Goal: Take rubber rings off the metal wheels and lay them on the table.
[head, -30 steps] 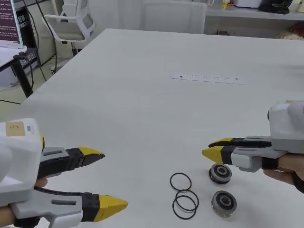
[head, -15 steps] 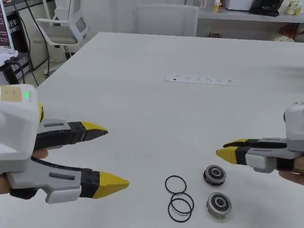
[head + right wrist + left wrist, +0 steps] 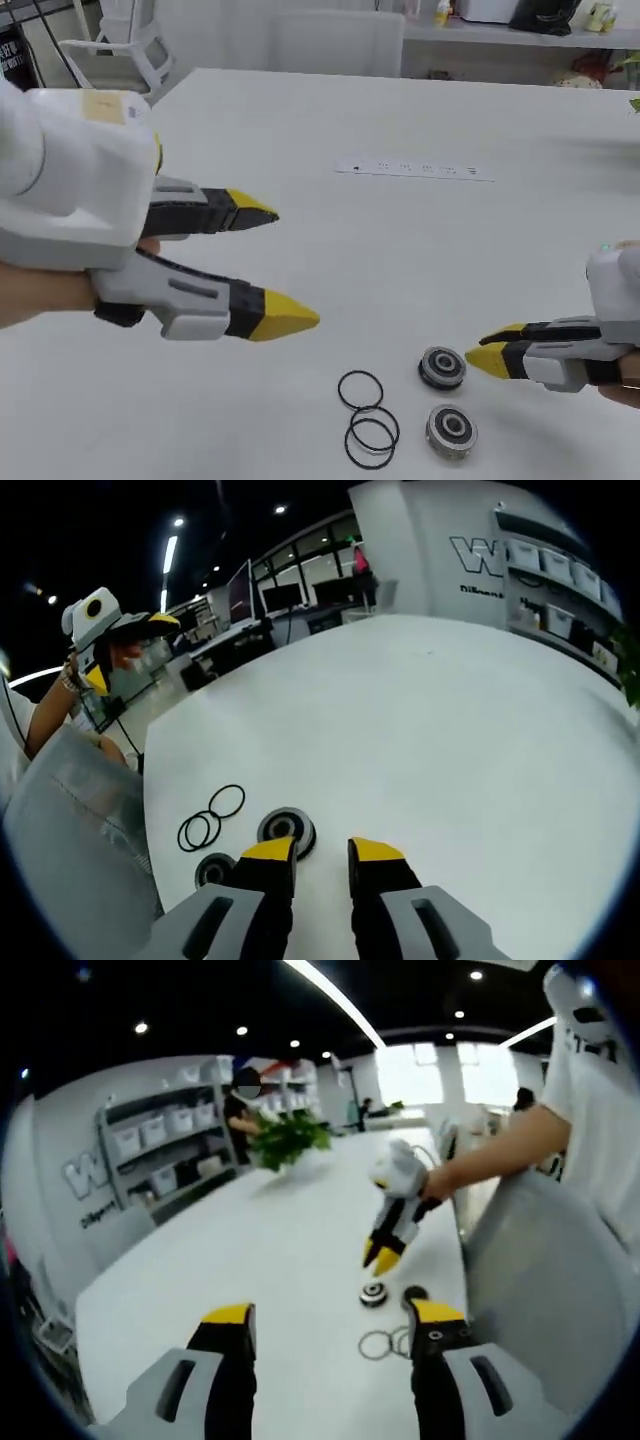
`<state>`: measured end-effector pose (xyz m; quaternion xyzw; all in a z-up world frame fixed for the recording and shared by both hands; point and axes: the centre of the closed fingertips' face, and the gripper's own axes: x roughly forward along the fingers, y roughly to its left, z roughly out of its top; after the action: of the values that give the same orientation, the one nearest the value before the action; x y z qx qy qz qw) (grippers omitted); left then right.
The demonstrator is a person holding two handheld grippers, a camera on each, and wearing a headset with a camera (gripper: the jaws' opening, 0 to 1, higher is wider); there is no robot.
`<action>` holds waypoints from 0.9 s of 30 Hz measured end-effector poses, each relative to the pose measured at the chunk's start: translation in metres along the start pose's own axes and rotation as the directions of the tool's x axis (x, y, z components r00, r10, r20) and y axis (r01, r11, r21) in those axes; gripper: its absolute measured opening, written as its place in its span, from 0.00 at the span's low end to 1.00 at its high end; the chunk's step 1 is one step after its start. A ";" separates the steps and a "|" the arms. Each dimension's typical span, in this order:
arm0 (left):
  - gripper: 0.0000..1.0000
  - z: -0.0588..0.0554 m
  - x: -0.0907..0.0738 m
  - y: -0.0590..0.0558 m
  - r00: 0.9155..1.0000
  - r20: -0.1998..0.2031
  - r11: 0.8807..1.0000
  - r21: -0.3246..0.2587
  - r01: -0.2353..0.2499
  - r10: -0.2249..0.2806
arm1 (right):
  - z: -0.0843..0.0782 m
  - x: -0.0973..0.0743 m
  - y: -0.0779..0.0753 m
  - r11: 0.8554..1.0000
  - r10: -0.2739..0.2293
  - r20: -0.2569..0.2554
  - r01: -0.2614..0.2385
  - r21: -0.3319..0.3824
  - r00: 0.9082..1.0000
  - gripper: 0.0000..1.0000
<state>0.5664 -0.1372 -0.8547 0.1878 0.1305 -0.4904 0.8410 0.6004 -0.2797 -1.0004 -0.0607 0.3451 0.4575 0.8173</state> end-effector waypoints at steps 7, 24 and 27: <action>0.61 0.019 0.033 -0.001 0.998 0.011 0.996 0.061 0.062 -0.063 | -0.013 0.004 0.014 0.997 0.060 -0.059 -0.063 -0.037 0.996 0.26; 0.51 0.037 0.117 -0.017 0.986 0.083 0.985 0.109 0.135 -0.144 | -0.018 0.014 0.016 0.989 0.076 -0.077 -0.085 -0.124 0.994 0.29; 0.47 0.036 0.126 -0.017 0.982 0.130 0.989 0.079 0.127 -0.137 | -0.018 0.014 0.016 0.989 0.077 -0.074 -0.086 -0.124 0.994 0.29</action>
<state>0.6140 -0.2582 -0.8767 0.1747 0.0683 -0.5610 0.8063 0.5832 -0.2677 -1.0192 -0.1140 0.3453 0.5093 0.7800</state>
